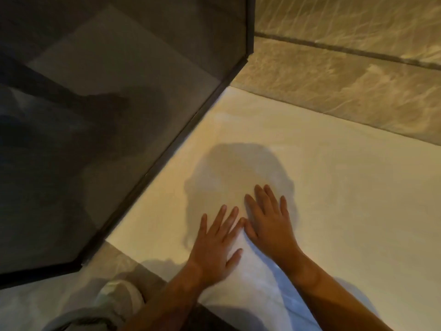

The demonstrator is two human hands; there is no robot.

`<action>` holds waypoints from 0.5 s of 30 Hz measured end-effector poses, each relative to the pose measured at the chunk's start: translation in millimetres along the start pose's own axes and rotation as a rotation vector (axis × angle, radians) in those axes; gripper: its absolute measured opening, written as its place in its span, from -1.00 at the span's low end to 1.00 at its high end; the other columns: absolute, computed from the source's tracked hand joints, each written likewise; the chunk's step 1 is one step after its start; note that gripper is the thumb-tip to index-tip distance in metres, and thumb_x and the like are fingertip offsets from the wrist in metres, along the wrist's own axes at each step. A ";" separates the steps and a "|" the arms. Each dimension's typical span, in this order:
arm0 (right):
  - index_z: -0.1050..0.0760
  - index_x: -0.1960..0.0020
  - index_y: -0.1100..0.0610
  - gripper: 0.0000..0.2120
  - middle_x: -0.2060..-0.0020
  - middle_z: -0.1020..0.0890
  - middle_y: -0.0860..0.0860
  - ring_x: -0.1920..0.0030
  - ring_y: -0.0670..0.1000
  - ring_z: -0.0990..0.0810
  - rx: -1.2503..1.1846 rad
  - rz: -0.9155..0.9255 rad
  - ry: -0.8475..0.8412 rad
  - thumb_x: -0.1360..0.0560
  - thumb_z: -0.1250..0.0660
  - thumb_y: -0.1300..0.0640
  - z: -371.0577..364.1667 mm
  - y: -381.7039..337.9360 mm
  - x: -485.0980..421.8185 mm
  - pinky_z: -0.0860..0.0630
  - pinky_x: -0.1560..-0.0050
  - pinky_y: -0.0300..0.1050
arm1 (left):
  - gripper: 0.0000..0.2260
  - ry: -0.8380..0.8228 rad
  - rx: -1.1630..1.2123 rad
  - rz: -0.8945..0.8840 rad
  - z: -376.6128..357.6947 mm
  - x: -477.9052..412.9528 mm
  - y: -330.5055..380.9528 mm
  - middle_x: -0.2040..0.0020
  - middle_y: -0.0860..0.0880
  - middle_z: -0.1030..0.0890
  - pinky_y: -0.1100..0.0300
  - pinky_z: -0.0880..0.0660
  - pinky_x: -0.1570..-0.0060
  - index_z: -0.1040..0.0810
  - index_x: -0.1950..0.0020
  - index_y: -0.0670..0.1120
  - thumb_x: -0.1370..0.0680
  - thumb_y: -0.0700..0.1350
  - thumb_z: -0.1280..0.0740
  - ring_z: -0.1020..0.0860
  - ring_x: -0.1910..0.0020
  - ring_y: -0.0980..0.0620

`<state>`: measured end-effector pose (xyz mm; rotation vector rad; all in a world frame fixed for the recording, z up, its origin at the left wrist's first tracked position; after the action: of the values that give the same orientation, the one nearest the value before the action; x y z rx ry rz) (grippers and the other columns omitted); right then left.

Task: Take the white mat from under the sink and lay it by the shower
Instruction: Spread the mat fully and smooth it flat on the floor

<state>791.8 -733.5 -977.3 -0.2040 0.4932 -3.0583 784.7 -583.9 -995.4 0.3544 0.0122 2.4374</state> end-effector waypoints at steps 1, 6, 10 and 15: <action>-0.50 -0.19 0.21 -0.55 -0.22 -0.52 0.27 -0.23 0.32 -0.45 0.000 -0.013 -0.042 -0.52 -0.07 -0.05 -1.1 0.9 4.9 -0.44 -0.05 0.37 | -0.44 -0.021 0.013 -0.020 -3.5 2.8 6.3 -0.44 -0.07 -0.31 -0.32 -0.31 -0.20 -0.25 -0.41 -0.04 -0.46 0.16 -0.10 -0.22 -0.42 -0.12; -0.46 -0.24 0.18 -0.36 -0.27 -0.48 0.24 -0.28 0.30 -0.41 0.006 -0.054 -0.122 -0.56 0.26 -0.09 -3.1 11.1 17.7 -0.42 -0.11 0.34 | -0.46 -0.058 0.024 0.141 -3.7 4.1 5.0 -0.44 -0.05 -0.31 -0.29 -0.30 -0.20 -0.22 -0.43 0.04 -0.46 0.15 -0.08 -0.26 -0.41 -0.10; -0.45 -0.25 0.19 -0.38 -0.28 -0.47 0.24 -0.29 0.30 -0.40 0.021 -0.066 -0.145 -0.56 0.26 -0.08 -3.1 11.7 19.5 -0.41 -0.13 0.35 | -0.45 -0.033 0.030 0.297 -3.7 8.8 -25.0 -0.45 -0.07 -0.25 -0.32 -0.20 -0.25 -0.14 -0.44 0.03 -0.47 0.16 0.00 -0.17 -0.43 -0.08; -0.44 -0.26 0.18 -0.43 -0.29 -0.46 0.23 -0.30 0.29 -0.39 0.015 -0.071 -0.151 -0.56 0.19 -0.07 -3.1 10.8 20.0 -0.41 -0.14 0.35 | -0.40 0.030 0.164 0.527 -10.3 31.0 -100.8 -0.48 0.04 0.18 -0.32 0.12 -0.35 0.20 -0.44 0.10 -0.44 0.29 0.25 0.23 -0.45 0.04</action>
<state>771.7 -743.9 -981.1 -0.4568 0.4643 -3.0812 821.6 -485.3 -1007.6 0.4374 0.1499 2.9732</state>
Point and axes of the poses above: each hand's wrist, its own x-axis away from the middle knuckle, its own z-axis out of the back of the hand, y = z × x, the point moved 2 cm from there along -x, towards the middle knuckle
